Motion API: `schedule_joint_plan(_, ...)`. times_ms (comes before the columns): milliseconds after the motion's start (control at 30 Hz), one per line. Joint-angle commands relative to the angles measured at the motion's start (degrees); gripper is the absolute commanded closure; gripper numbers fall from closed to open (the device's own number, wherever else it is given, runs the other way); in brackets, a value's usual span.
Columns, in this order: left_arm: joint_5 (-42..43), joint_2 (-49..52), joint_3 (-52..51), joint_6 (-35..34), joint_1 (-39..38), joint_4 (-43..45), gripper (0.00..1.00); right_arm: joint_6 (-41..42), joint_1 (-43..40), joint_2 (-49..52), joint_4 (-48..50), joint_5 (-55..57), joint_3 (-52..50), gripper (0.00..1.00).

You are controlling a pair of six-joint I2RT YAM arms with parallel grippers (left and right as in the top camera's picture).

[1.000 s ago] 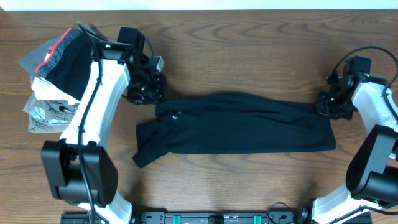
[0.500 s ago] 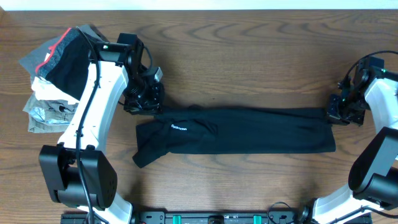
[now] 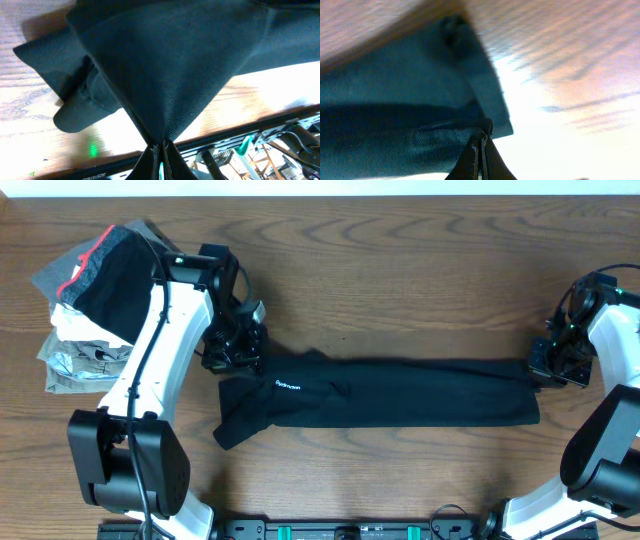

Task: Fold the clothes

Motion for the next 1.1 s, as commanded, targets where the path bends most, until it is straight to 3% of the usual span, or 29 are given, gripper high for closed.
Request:
schedule_joint_plan(0, -2.03, -0.33, -3.21, -0.09, -0.02, -0.15, 0.94, 2.95, -1.11, -1.11, 0.42, 8.48, 1.25, 0.99)
schedule_joint_plan(233, -1.95, -0.33, -10.75, -0.13, -0.02, 3.61, 0.94, 5.11, -1.09, -1.11, 1.31, 10.67, 1.22, 0.98)
schedule_joint_plan(333, -1.95, -0.33, -12.70, -0.81, -0.02, 4.81, 0.94, 5.11, -1.09, -1.11, 0.46, 9.68, 1.22, 0.82)
schedule_joint_plan(633, -1.95, -0.42, -13.25, -0.72, -0.02, 5.66, 0.94, 5.03, -1.09, -1.11, 0.20, 7.45, 1.22, 0.83)
schedule_joint_plan(967, 1.09, -3.08, -8.35, -0.76, -0.04, 14.14, 0.94, -12.33, -0.20, -1.11, 3.48, -21.97, 1.22, 0.87)
schedule_joint_plan(1067, 1.09, -2.89, -8.72, -0.76, -0.11, 16.57, 0.94, -13.16, 0.39, -1.09, 3.50, -24.20, 1.18, 0.86)
